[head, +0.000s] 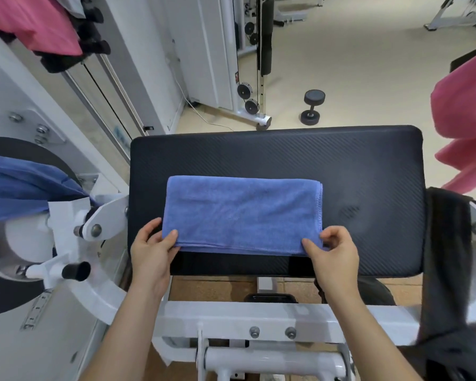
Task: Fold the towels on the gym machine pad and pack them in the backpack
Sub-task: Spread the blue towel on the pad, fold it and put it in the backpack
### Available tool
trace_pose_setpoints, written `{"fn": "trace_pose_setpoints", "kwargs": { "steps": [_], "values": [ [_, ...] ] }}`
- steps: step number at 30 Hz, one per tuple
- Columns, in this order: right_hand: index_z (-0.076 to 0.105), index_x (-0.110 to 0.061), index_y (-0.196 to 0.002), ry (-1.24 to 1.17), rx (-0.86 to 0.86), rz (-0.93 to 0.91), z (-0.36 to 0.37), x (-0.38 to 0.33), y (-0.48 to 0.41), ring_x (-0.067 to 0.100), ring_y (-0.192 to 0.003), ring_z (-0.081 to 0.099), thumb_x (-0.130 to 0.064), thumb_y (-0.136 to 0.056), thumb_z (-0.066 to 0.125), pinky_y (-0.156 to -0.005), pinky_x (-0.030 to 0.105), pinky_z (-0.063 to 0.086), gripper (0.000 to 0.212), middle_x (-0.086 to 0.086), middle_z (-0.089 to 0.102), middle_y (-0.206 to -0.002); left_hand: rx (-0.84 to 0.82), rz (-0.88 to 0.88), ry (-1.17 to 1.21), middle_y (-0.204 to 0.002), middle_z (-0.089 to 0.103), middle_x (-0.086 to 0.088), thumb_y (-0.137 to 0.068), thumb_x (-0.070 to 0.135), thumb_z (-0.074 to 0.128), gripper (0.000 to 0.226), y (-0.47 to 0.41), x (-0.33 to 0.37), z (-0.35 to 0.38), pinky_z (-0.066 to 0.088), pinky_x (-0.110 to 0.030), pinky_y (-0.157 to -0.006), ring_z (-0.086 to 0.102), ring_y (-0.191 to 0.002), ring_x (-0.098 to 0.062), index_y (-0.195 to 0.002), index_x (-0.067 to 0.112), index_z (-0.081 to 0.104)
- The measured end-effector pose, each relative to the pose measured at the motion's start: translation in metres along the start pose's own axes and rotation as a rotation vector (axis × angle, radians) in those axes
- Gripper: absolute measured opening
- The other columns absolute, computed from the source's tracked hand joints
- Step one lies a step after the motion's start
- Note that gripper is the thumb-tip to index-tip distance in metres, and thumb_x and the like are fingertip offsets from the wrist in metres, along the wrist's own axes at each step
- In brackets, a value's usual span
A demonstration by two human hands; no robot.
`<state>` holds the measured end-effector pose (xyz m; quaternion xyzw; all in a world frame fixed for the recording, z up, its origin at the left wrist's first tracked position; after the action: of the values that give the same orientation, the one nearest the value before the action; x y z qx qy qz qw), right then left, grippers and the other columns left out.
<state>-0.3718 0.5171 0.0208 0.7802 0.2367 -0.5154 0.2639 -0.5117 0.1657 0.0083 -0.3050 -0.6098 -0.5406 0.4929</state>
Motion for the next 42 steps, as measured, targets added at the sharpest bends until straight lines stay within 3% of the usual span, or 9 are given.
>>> {"fn": "trace_pose_setpoints", "kwargs": {
  "steps": [5, 10, 15, 19, 22, 26, 30, 35, 42],
  "values": [
    [0.060, -0.023, -0.113, -0.053, -0.081, 0.063, 0.006, 0.005, -0.003, 0.018, -0.076, 0.064, -0.001, -0.081, 0.065, -0.070, 0.030, 0.052, 0.039, 0.001, 0.067, -0.085, -0.062, -0.009, -0.005, -0.099, 0.073, -0.003, -0.089, -0.005, 0.062, 0.031, 0.002, -0.001, 0.002, 0.056, -0.034, -0.083, 0.070, -0.095, -0.019, -0.116, 0.010, 0.064],
    [0.054, -0.027, -0.103, 0.059, -0.094, -0.036, 0.011, -0.009, 0.000, 0.023, -0.070, 0.058, 0.003, -0.081, 0.055, -0.062, 0.036, 0.048, 0.037, 0.004, 0.061, -0.081, 0.027, 0.046, -0.094, -0.094, 0.071, -0.005, -0.091, 0.009, 0.066, 0.010, -0.002, -0.001, -0.007, 0.057, -0.033, -0.074, 0.070, -0.086, -0.016, -0.100, 0.013, 0.065],
    [0.052, -0.018, -0.103, 0.288, -0.020, -0.090, 0.013, -0.008, 0.001, 0.022, -0.078, 0.055, -0.006, -0.081, 0.057, -0.058, 0.034, 0.039, 0.025, -0.002, 0.060, -0.091, 0.095, 0.193, -0.409, -0.087, 0.070, -0.003, -0.082, 0.006, 0.074, 0.017, -0.004, 0.008, -0.014, 0.055, -0.032, -0.077, 0.066, -0.081, -0.017, -0.083, 0.021, 0.066],
    [0.052, -0.009, -0.124, 0.640, 0.056, -0.272, 0.012, -0.012, 0.006, 0.028, -0.093, 0.050, -0.013, -0.080, 0.063, -0.068, 0.035, 0.042, 0.046, 0.010, 0.054, -0.108, 0.068, 0.379, -0.726, -0.087, 0.065, 0.003, -0.084, 0.013, 0.072, 0.016, 0.003, 0.019, -0.002, 0.054, -0.034, -0.077, 0.061, -0.079, -0.012, -0.096, 0.021, 0.064],
    [0.048, -0.014, -0.128, 0.644, 0.033, -0.304, 0.012, -0.015, 0.006, 0.026, -0.095, 0.049, -0.023, -0.080, 0.065, -0.068, 0.035, 0.042, 0.052, 0.007, 0.050, -0.110, 0.090, 0.548, -0.959, -0.096, 0.058, 0.003, -0.090, 0.023, 0.065, 0.022, 0.010, 0.024, 0.010, 0.050, -0.037, -0.074, 0.056, -0.085, -0.017, -0.111, 0.019, 0.060],
    [0.051, -0.017, -0.120, 0.429, -0.024, -0.083, 0.010, -0.012, -0.010, 0.017, -0.087, 0.053, -0.043, -0.088, 0.061, -0.068, 0.033, 0.041, 0.043, -0.002, 0.057, -0.103, 0.119, 0.295, -0.832, -0.083, 0.062, 0.002, -0.088, 0.029, 0.067, 0.026, 0.006, 0.013, 0.003, 0.050, -0.037, -0.071, 0.061, -0.081, -0.019, -0.109, 0.017, 0.057],
    [0.057, -0.009, -0.076, 0.325, -0.069, 0.004, 0.017, -0.010, -0.020, 0.017, -0.063, 0.054, -0.028, -0.084, 0.065, -0.054, 0.031, 0.039, 0.023, 0.001, 0.062, -0.071, 0.101, 0.136, -0.726, -0.077, 0.066, -0.001, -0.085, 0.026, 0.070, 0.012, 0.007, 0.006, 0.002, 0.050, -0.035, -0.065, 0.065, -0.079, -0.023, -0.083, 0.016, 0.064],
    [0.054, -0.004, -0.084, 0.177, -0.135, 0.049, 0.012, -0.010, -0.021, 0.023, -0.069, 0.053, -0.016, -0.085, 0.058, -0.061, 0.036, 0.040, 0.012, 0.006, 0.059, -0.077, 0.007, 0.032, -0.301, -0.096, 0.065, -0.006, -0.091, 0.011, 0.064, 0.036, 0.023, -0.005, 0.000, 0.053, -0.036, -0.077, 0.065, -0.089, -0.020, -0.118, 0.025, 0.044],
    [0.050, -0.016, -0.091, 0.635, -0.130, -0.473, 0.008, -0.110, -0.068, 0.037, -0.083, 0.057, -0.020, -0.087, 0.059, -0.067, 0.039, 0.042, 0.010, 0.008, 0.065, -0.084, -0.381, 0.224, -0.598, -0.089, 0.065, 0.008, -0.085, -0.003, 0.066, 0.045, 0.100, -0.047, 0.039, 0.051, -0.018, -0.066, 0.061, -0.073, -0.006, -0.103, 0.037, 0.061]
  ]
}}
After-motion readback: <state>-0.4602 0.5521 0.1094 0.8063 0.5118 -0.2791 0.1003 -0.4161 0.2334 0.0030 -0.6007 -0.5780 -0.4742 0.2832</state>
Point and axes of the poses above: each hand's wrist, its own y-axis away from the middle knuckle, its own z-axis out of the palm, x = y × z, the point moved 9 cm from there along -y, towards the middle knuckle
